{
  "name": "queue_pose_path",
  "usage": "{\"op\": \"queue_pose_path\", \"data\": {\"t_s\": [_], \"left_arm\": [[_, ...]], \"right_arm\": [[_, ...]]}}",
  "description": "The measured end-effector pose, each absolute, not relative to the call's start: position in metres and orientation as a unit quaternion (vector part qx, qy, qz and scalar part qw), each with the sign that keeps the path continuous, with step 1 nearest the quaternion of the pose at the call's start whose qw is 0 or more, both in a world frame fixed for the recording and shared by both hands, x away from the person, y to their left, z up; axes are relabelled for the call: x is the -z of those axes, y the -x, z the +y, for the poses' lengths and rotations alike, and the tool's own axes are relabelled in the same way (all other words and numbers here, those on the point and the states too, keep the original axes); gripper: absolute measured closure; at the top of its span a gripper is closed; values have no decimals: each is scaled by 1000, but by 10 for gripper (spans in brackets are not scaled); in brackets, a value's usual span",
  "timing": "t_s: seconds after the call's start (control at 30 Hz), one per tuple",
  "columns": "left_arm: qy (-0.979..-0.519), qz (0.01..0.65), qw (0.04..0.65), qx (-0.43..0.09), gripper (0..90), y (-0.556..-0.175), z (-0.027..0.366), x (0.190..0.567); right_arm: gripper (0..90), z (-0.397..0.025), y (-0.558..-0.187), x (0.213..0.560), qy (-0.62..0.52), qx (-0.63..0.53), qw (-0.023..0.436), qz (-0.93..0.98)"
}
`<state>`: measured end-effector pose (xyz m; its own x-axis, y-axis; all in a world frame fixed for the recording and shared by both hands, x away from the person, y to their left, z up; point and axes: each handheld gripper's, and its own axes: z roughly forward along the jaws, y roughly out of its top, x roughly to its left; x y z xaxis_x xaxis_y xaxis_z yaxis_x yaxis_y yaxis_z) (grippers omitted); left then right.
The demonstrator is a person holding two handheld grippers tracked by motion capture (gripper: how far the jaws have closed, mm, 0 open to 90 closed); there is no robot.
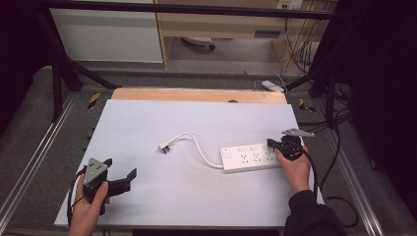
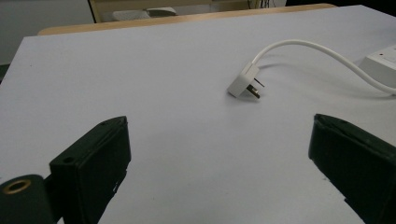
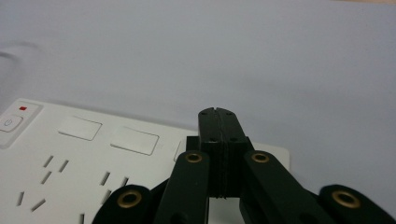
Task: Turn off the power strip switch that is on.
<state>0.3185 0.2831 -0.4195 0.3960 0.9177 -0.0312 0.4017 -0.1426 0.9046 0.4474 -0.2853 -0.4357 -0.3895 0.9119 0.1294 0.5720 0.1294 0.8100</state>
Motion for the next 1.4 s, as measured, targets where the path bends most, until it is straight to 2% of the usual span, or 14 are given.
{"op": "queue_pose_path", "data": {"t_s": [0.73, 1.2, 1.4], "left_arm": [[-701, 471, 455, -284, 57, -319, 283, 420], [-701, 472, 455, -282, 57, -318, 283, 420], [-701, 471, 454, -283, 56, -319, 283, 420]], "right_arm": [[847, -279, -445, 429, -497, -442, 202, 719], [717, -269, -443, 427, -483, -456, 190, 723], [621, -268, -443, 425, -482, -463, 191, 719]]}}
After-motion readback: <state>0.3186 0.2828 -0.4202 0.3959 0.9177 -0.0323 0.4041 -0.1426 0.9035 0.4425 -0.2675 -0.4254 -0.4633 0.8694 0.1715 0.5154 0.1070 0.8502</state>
